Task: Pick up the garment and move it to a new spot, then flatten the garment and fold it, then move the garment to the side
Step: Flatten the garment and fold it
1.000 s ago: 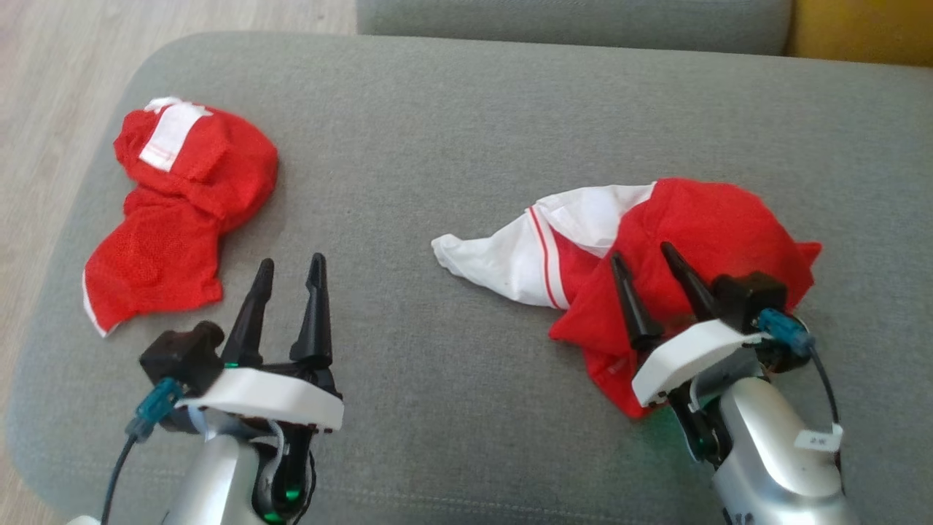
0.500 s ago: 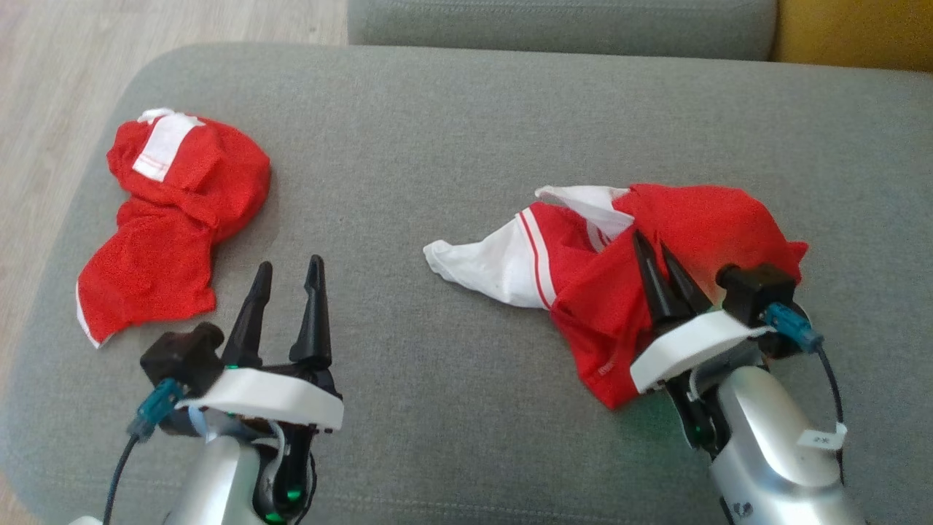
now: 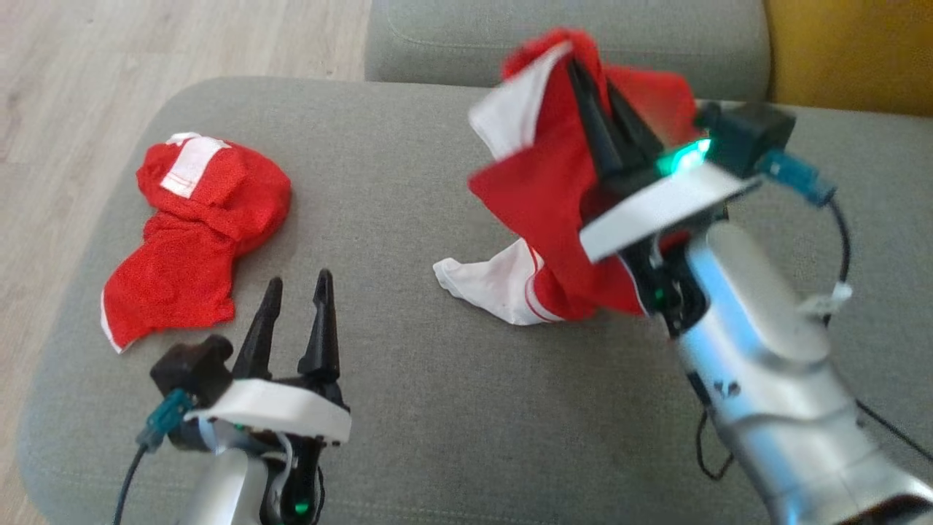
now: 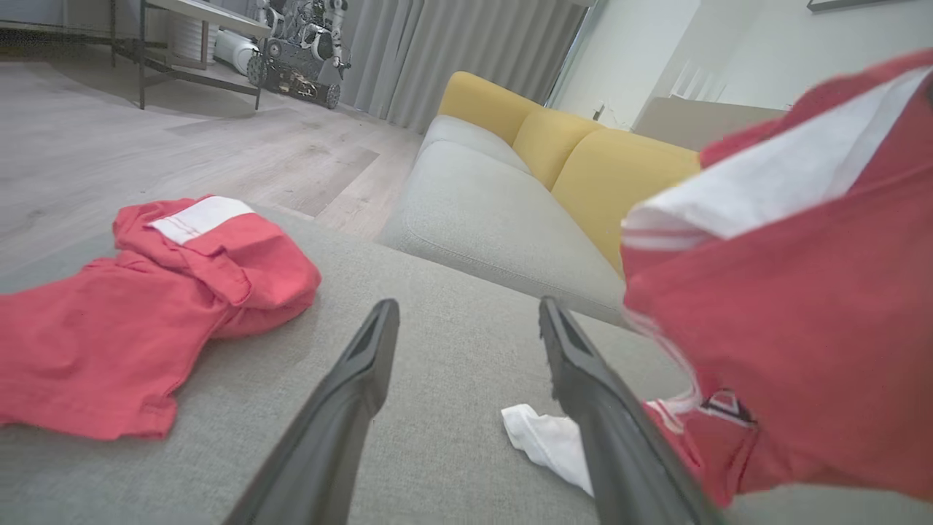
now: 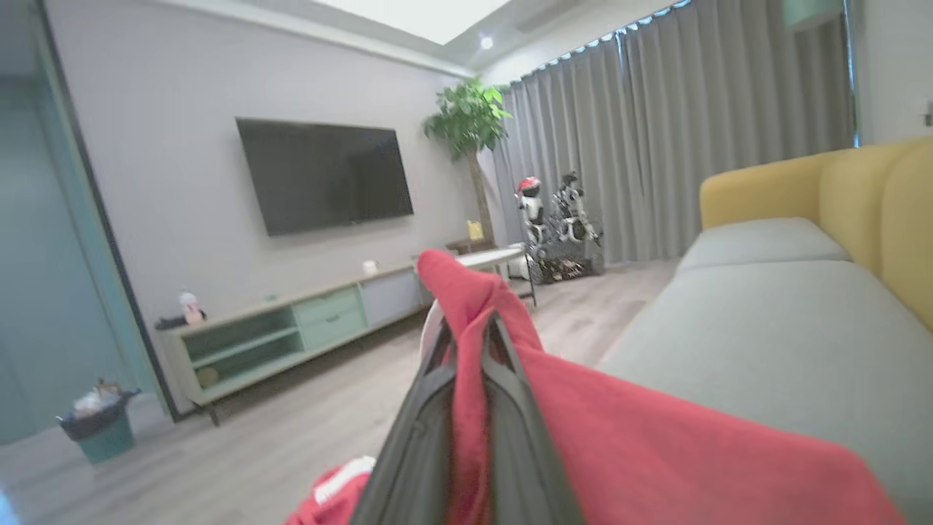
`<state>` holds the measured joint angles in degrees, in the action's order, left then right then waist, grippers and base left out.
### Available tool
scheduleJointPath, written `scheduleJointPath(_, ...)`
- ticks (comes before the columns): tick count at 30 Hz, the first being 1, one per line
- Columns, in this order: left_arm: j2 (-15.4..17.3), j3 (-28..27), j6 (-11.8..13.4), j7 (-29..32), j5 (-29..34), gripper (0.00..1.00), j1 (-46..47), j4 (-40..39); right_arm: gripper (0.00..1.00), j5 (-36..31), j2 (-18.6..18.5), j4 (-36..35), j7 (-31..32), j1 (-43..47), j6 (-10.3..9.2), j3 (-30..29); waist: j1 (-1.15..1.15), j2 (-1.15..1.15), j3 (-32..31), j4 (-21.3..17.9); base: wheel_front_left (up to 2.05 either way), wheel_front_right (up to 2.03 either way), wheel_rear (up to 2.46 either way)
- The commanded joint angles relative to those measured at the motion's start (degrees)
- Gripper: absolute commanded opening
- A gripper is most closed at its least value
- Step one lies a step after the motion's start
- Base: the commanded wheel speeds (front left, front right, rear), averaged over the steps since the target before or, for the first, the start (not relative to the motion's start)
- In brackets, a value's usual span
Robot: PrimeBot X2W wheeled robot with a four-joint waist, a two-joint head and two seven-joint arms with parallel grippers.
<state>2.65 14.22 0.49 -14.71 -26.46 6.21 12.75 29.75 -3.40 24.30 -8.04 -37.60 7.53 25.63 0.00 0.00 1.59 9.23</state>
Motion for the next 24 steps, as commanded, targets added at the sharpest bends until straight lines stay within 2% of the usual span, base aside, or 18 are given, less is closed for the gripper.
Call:
scheduleJointPath(1,0.2,-1.7,0.1,-0.3,-0.4,1.00,1.1,-1.8,0.00,1.7,0.5,-2.5,-0.3,-3.3,-0.04,0.7,0.00,0.00,-0.4,0.2,0.00,0.00,0.00)
scheduleJointPath(6,0.2,-2.7,0.3,-0.3,-0.2,1.00,0.1,-2.1,0.00,12.9,0.5,-2.8,-2.0,-8.1,-0.04,-3.8,0.00,0.00,-0.7,0.0,0.00,0.00,0.00)
scheduleJointPath(9,0.2,-3.1,0.4,-0.3,-0.3,1.00,0.0,-2.7,0.00,15.2,-0.6,-0.4,-0.7,-8.2,-0.04,-9.7,0.00,0.00,0.2,-0.3,0.00,0.00,0.00)
scheduleJointPath(14,0.2,-3.0,0.5,-0.3,-0.6,1.00,0.5,-3.2,0.00,19.1,-7.5,6.7,3.9,-3.6,-0.04,-19.8,0.00,0.00,2.3,-1.3,0.00,0.00,0.00)
scheduleJointPath(18,0.2,-2.1,0.1,-0.3,-0.5,1.00,1.5,-2.8,0.00,18.9,-13.8,16.1,6.8,-0.2,-0.04,-24.4,0.00,0.00,4.1,-2.1,0.00,0.00,0.00)
scheduleJointPath(19,0.2,-1.9,0.1,-0.3,-0.4,1.00,1.8,-2.8,0.42,17.2,-15.7,18.6,6.2,0.0,-0.04,-25.1,0.00,0.00,4.6,-2.3,0.00,0.00,0.00)
scheduleJointPath(20,0.2,-1.9,0.0,-0.3,-0.3,1.00,2.1,-2.8,1.00,16.0,-16.9,21.5,5.8,-0.1,-0.04,-26.2,0.00,0.00,5.1,-2.5,0.00,0.00,0.00)
scheduleJointPath(24,0.2,-2.0,0.1,-0.3,-0.2,1.00,3.0,-2.7,1.00,10.6,-19.0,28.2,2.6,-3.0,-0.04,-27.9,0.00,0.00,6.5,-3.4,0.00,0.00,0.00)
